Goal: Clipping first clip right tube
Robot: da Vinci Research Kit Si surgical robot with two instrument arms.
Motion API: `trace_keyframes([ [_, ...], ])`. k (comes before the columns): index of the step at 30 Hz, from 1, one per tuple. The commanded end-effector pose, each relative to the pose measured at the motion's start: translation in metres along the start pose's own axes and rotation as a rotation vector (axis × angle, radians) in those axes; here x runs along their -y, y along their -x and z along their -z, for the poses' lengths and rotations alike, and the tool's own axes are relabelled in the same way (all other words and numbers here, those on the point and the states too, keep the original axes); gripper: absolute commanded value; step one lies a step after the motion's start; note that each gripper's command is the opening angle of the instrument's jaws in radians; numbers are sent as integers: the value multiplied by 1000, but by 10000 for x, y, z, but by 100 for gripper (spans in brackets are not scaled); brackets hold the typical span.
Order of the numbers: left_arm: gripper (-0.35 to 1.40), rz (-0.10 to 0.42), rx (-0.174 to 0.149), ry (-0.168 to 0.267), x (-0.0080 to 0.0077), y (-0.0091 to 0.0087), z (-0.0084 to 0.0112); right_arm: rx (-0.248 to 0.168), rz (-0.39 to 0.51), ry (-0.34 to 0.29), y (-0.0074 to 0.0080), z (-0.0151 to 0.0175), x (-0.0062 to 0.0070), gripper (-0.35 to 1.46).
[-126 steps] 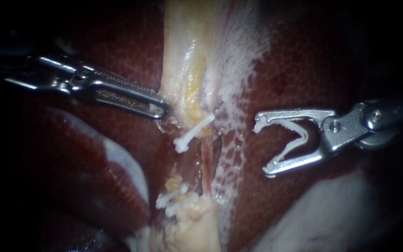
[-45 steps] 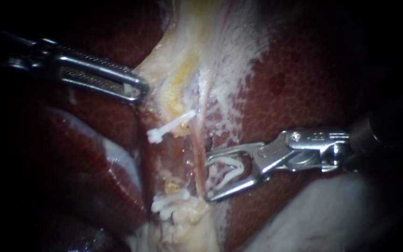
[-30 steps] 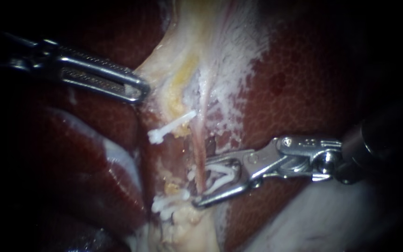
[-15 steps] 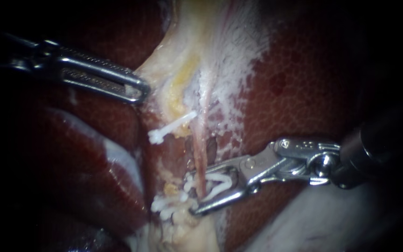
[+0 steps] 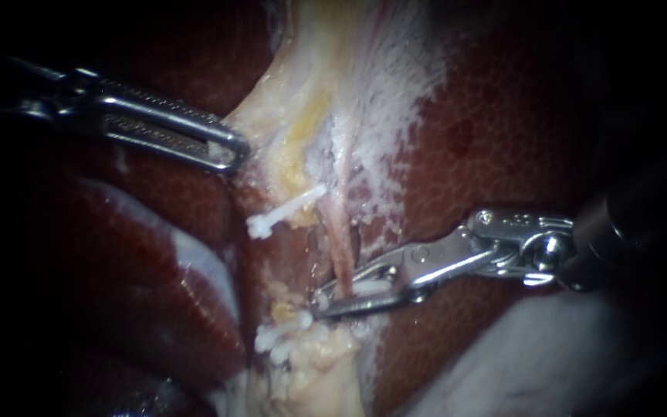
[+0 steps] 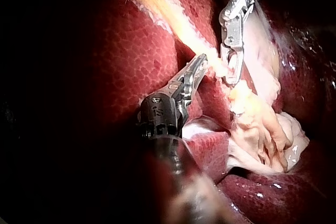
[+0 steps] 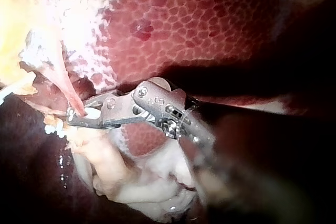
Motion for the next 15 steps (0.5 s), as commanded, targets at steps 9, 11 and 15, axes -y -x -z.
trace_keyframes([
  [9, -35, 0, 0, 0, 0, 0, 0, 3, 2, -1, 2, -3, 2, -35],
  [11, -35, 0, 0, 0, 0, 0, 0, 3, 2, -1, 2, -3, 3, -35],
  [15, -35, 0, 0, 0, 0, 0, 0, 3, 2, -1, 2, -3, 3, -35],
])
